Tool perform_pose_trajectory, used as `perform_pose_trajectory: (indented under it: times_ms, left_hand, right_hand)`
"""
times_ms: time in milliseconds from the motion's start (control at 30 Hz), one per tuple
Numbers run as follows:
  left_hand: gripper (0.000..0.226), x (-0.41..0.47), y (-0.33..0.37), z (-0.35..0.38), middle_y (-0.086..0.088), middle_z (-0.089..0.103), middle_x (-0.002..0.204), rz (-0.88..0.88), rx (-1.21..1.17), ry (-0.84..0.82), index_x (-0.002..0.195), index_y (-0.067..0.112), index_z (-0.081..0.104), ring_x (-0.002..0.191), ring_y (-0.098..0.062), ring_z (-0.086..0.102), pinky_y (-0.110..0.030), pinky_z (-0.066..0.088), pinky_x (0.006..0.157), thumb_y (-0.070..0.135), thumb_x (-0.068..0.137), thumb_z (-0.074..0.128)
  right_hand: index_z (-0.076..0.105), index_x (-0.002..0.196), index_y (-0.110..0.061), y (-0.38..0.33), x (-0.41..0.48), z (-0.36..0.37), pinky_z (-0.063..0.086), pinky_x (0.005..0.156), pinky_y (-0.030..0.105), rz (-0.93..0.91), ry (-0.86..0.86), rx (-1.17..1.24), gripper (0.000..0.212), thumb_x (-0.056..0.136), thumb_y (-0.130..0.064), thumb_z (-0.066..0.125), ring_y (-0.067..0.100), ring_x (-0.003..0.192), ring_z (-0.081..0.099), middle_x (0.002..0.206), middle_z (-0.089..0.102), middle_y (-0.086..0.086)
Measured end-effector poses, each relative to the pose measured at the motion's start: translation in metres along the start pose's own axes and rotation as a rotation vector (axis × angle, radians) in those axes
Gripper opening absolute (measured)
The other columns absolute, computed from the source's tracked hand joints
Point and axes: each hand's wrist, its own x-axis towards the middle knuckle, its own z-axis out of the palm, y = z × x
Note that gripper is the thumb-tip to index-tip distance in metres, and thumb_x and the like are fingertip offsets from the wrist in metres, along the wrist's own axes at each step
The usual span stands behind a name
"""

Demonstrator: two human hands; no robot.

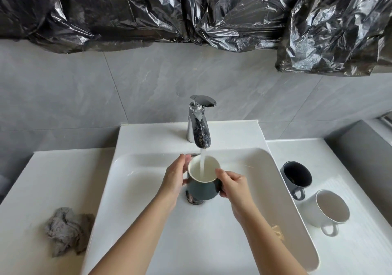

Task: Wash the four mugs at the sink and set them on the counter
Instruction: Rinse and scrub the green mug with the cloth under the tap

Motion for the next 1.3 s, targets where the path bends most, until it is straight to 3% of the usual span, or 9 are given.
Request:
perform_pose_trajectory:
  times_ms: [167,300,633,767,900,1033,1167,1233,1300]
  left_hand:
    - [0.037,-0.004,0.000,-0.003,0.002,0.069,0.105,0.010,0.040,-0.026,0.109,0.023,0.067,0.096,-0.006,0.061,-0.027,0.050,0.078,0.033,0.104,0.032]
    - [0.038,-0.003,-0.001,-0.006,0.003,0.064,0.123,0.006,0.035,0.002,0.123,0.019,0.063,0.118,-0.011,0.055,-0.037,0.045,0.097,0.036,0.104,0.034]
    - [0.029,-0.005,0.002,-0.004,0.003,0.068,0.115,0.104,0.058,-0.030,0.109,0.020,0.068,0.114,-0.011,0.058,-0.033,0.047,0.093,0.024,0.102,0.040]
    - [0.040,-0.006,-0.011,-0.028,0.007,0.065,0.114,0.724,0.669,-0.056,0.109,0.017,0.067,0.113,-0.010,0.054,-0.015,0.037,0.096,0.007,0.080,0.041]
    - [0.037,0.009,-0.004,-0.046,0.015,0.065,0.100,1.250,1.408,-0.234,0.090,0.026,0.069,0.117,-0.016,0.049,-0.038,0.030,0.102,0.017,0.065,0.043]
    - [0.022,0.011,0.010,-0.027,0.011,0.064,0.096,1.145,1.763,-0.467,0.090,0.026,0.068,0.110,-0.013,0.055,-0.046,0.015,0.113,0.022,0.072,0.057]
    - [0.056,0.013,0.011,-0.012,-0.001,0.036,0.149,0.790,1.943,-0.554,0.140,0.021,0.041,0.143,-0.020,0.020,-0.059,0.013,0.114,0.020,0.085,0.055]
    - [0.063,0.012,0.009,-0.007,-0.003,0.026,0.154,0.637,1.870,-0.563,0.146,0.020,0.030,0.144,-0.023,0.016,-0.056,0.022,0.112,0.017,0.088,0.054]
    - [0.050,0.010,0.006,-0.002,-0.005,0.044,0.143,0.562,1.780,-0.607,0.139,0.019,0.039,0.134,-0.029,0.035,-0.042,0.030,0.104,0.014,0.090,0.050]
  right_hand:
    - [0.040,0.045,-0.022,0.000,0.004,0.006,0.025,0.050,0.025,0.017,-0.008,0.012,0.051,0.090,-0.016,0.063,0.013,0.048,0.027,0.047,0.031,-0.006]
    - [0.035,0.042,-0.022,0.004,0.004,0.002,0.023,0.051,0.027,0.021,0.047,0.032,0.056,0.090,-0.014,0.063,0.014,0.048,0.024,0.048,0.027,-0.006]
    - [0.035,0.042,-0.021,0.004,0.007,0.002,0.022,0.054,0.032,0.008,-0.008,-0.032,0.053,0.087,-0.017,0.063,0.019,0.052,0.026,0.047,0.030,-0.004]
    - [0.038,0.055,0.003,0.002,0.002,-0.004,0.020,0.059,0.040,-0.074,-0.050,-0.166,0.054,0.068,-0.043,0.063,0.023,0.063,0.026,0.060,0.032,0.010]
    - [0.041,0.055,0.000,-0.006,0.003,-0.009,0.019,0.055,0.032,-0.154,-0.081,-0.251,0.052,0.072,-0.042,0.066,0.019,0.058,0.024,0.059,0.029,0.008]
    - [0.039,0.053,-0.004,-0.008,0.009,-0.009,0.015,0.047,0.025,-0.218,-0.123,-0.328,0.047,0.087,-0.017,0.069,0.012,0.051,0.019,0.053,0.024,-0.002]
    - [0.040,0.057,0.004,-0.002,0.014,-0.004,0.016,0.047,0.025,-0.245,-0.168,-0.377,0.048,0.087,-0.019,0.070,0.011,0.050,0.020,0.054,0.025,-0.002]
    - [0.038,0.057,0.005,0.000,0.015,-0.003,0.015,0.048,0.025,-0.259,-0.175,-0.371,0.050,0.085,-0.019,0.071,0.010,0.051,0.019,0.055,0.024,-0.001]
    - [0.038,0.057,0.004,0.002,0.015,-0.006,0.015,0.048,0.025,-0.262,-0.185,-0.350,0.050,0.081,-0.026,0.070,0.010,0.051,0.020,0.055,0.025,-0.002]
